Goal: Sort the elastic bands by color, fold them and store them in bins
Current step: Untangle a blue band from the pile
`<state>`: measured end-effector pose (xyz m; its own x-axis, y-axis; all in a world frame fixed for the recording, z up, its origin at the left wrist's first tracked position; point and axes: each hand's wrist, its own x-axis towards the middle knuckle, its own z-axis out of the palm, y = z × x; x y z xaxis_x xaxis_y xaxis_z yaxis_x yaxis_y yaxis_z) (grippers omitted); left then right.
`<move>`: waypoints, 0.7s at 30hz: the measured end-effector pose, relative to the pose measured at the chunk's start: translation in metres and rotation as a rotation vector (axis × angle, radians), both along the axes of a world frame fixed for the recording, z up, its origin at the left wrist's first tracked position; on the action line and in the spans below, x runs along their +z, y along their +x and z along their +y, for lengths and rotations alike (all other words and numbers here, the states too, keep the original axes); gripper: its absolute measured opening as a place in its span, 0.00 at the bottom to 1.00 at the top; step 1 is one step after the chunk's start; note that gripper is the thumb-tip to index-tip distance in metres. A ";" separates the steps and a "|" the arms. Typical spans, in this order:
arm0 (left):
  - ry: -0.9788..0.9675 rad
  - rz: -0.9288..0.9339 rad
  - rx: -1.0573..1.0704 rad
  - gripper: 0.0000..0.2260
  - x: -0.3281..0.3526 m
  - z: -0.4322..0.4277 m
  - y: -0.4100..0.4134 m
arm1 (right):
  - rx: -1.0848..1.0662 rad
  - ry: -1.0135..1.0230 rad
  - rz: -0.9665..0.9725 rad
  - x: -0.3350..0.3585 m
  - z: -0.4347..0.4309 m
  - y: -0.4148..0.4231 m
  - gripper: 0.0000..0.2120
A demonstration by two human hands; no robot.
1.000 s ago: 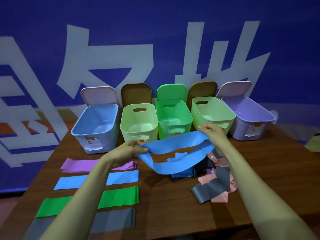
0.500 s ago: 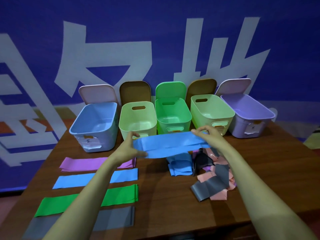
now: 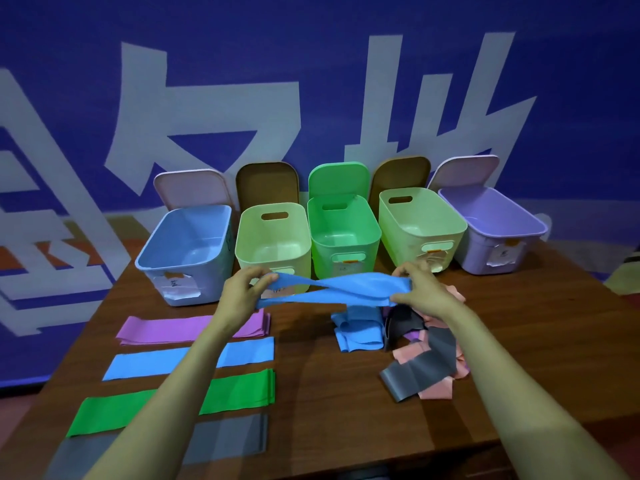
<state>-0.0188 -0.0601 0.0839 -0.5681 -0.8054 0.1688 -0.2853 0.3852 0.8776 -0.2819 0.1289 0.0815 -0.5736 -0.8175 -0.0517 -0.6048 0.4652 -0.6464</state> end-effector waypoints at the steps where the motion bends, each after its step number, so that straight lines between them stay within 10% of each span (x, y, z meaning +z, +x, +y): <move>1: 0.021 0.017 0.026 0.09 -0.002 0.001 -0.003 | -0.042 -0.067 0.046 -0.001 -0.002 0.004 0.16; 6: 0.151 0.179 0.173 0.10 -0.011 0.002 -0.016 | -0.225 -0.306 0.113 -0.008 -0.015 0.011 0.12; 12: 0.449 0.356 0.270 0.10 -0.015 -0.002 -0.015 | -0.190 -0.462 -0.881 0.003 -0.013 0.010 0.19; 18: 0.670 0.416 0.275 0.10 -0.024 -0.008 -0.015 | 0.072 -0.301 -1.135 0.002 0.001 0.006 0.25; 21: 0.802 0.479 0.245 0.09 -0.022 -0.006 -0.017 | 0.035 -0.339 -1.190 0.001 0.001 0.008 0.08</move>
